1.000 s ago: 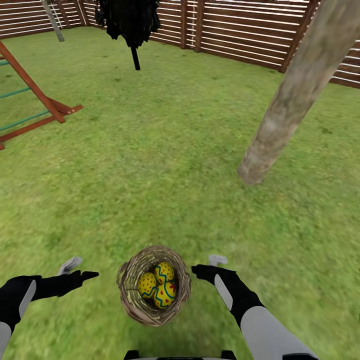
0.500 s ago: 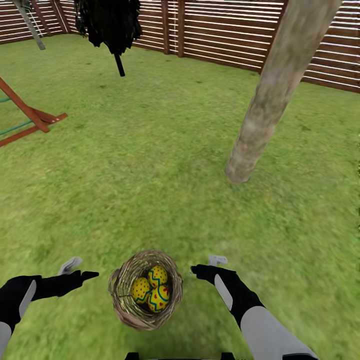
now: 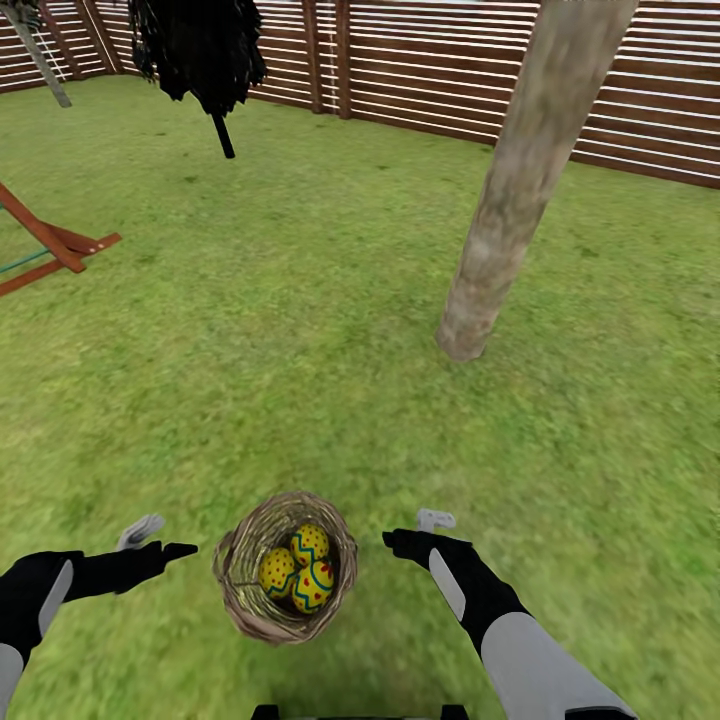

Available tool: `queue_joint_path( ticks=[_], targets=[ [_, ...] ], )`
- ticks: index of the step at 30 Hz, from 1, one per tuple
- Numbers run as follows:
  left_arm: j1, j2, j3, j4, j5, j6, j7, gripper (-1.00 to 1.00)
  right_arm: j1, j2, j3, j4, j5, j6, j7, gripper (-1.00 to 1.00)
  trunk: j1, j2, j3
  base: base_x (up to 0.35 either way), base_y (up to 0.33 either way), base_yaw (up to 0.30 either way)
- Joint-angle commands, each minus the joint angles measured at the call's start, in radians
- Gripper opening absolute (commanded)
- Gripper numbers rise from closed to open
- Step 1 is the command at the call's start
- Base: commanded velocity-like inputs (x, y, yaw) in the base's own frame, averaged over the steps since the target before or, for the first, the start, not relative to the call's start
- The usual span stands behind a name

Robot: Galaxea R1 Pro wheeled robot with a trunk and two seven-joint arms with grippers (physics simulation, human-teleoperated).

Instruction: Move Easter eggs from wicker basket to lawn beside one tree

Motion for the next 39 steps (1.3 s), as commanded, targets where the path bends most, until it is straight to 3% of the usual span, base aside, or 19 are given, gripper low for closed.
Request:
queue_joint_path(
  ticks=[1, 11, 26, 33, 39],
  targets=[
    [-0.001, -0.001, 0.003, 0.000, -0.001, 0.007, 0.003, 1.00, 0.000, 0.000, -0.001, -0.002, -0.007, 0.005, 0.000, 1.00, -0.004, 0.006, 0.002, -0.003, 0.000, -0.002],
    [-0.001, -0.019, 0.003, -0.002, 0.001, 0.001, 0.080, 1.00, 0.000, 0.000, -0.002, -0.002, -0.007, 0.005, 0.000, 1.00, -0.042, 0.076, 0.037, 0.000, 0.000, -0.055],
    [-0.001, -0.033, 0.003, -0.002, 0.000, -0.002, 0.110, 1.00, 0.000, 0.000, -0.003, -0.002, -0.007, 0.005, 0.000, 1.00, -0.092, 0.167, 0.096, 0.000, 0.000, -0.182],
    [-0.001, -0.083, 0.003, -0.002, 0.001, -0.034, 0.267, 1.00, 0.000, 0.000, -0.001, -0.002, -0.007, 0.005, 0.000, 1.00, -0.092, 0.167, 0.099, 0.000, 0.000, -0.043],
    [-0.001, -0.121, 0.005, 0.000, 0.009, -0.104, 0.455, 1.00, 0.000, 0.000, 0.000, -0.002, -0.007, 0.004, 0.001, 1.00, -0.092, 0.167, 0.099, 0.000, 0.000, -0.002]
  ],
)
